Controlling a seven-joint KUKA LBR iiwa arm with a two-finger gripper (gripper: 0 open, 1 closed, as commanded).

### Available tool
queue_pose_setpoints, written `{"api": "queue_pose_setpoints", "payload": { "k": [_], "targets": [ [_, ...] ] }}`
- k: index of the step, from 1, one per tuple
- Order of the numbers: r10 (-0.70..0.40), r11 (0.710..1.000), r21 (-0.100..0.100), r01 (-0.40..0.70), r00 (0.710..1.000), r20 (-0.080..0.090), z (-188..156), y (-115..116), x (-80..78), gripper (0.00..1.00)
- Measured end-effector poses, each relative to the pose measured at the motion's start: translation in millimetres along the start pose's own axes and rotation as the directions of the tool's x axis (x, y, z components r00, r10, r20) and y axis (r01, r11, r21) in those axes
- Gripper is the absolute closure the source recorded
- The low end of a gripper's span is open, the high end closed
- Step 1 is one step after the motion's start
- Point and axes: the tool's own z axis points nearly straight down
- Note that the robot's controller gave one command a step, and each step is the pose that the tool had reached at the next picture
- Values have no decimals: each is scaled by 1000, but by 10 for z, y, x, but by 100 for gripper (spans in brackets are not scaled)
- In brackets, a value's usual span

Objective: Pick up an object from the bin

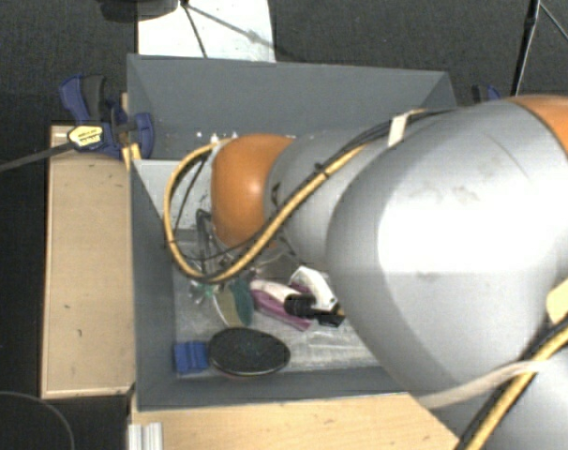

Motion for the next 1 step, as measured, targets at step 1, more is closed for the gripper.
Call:
{"api": "queue_pose_setpoints", "payload": {
  "k": [1],
  "targets": [
    [-5, 1000, 0, 5, 1000, 2, -1115, 25, -15, 100]
  ]
}}
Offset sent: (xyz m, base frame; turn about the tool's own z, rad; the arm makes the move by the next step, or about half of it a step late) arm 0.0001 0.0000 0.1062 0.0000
